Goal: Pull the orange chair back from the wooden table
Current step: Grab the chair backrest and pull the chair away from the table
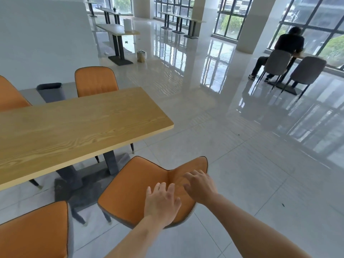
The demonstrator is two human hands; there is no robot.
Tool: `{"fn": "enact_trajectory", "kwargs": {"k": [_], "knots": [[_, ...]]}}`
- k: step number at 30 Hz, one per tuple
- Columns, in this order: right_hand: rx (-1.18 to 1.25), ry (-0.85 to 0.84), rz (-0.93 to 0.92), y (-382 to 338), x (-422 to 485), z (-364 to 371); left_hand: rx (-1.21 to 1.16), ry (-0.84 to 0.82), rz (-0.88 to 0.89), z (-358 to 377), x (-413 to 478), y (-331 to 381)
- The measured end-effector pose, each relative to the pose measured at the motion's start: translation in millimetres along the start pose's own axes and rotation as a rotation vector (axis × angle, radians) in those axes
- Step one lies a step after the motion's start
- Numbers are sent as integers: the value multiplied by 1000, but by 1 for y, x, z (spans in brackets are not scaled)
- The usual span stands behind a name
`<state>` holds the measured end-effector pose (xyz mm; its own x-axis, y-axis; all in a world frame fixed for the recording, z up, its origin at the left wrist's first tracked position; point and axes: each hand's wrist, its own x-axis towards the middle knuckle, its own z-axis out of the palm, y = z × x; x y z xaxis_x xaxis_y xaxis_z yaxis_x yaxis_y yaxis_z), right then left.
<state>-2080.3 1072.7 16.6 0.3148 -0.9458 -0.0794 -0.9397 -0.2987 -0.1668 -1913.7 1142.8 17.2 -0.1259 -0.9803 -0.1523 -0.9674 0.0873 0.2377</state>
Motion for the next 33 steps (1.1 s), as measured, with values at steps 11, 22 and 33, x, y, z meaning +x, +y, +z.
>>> {"fn": "enact_trajectory", "kwargs": {"k": [11,22,33], "knots": [[-69,-189,-332,122,87,7,-46,-22,-371,64,73,96],[-171,-249,-630,156,109,31,-236,101,-679,107,78,126],[-144,-65,-595,161,79,50,-127,289,-599,121,53,119]]}}
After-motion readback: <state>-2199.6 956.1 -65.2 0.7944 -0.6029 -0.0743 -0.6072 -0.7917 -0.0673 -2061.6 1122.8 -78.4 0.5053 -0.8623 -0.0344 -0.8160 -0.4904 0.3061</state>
